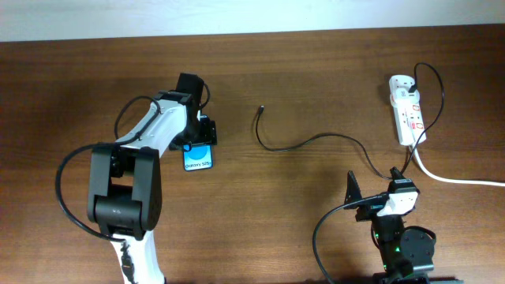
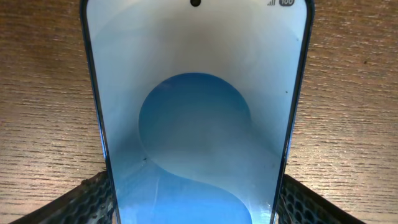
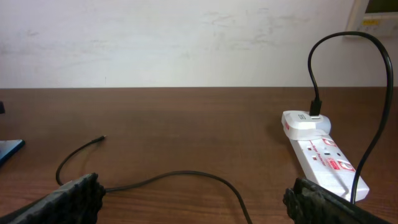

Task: Plug charger to phone and switch on socket
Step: 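Close the left gripper on the phone's sides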

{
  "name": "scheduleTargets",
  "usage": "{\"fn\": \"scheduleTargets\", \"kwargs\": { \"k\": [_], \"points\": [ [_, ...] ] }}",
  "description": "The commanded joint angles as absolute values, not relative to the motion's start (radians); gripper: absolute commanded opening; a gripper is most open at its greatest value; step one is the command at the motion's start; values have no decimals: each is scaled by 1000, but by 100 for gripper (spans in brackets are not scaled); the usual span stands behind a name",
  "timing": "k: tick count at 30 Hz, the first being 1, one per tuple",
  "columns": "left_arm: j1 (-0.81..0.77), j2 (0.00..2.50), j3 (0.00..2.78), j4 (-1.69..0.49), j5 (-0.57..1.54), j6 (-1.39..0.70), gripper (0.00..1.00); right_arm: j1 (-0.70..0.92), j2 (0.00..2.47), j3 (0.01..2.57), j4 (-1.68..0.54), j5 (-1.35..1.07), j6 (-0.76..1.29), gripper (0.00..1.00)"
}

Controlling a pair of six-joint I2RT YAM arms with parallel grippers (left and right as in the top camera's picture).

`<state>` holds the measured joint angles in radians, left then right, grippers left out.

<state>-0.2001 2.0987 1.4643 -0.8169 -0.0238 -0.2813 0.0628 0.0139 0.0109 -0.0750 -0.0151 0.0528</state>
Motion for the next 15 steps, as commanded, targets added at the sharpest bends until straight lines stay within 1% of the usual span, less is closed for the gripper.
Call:
{"fn": "scheduleTargets", "kwargs": {
  "k": [1,3,9,15],
  "points": [
    [-204,2134,1453,-801,-7,-283,74,72,4,6,-80,-6,57,98],
    [-204,2134,1453,-801,-7,-283,73,72,4,6,-80,-6,57,98],
    [-204,2133,1456,-813,-7,-283,72,72,4,6,-80,-6,57,98],
    [-204,2133,1521,-888,-7,-284,68,72,4,6,-80,-6,57,98]
  ]
}}
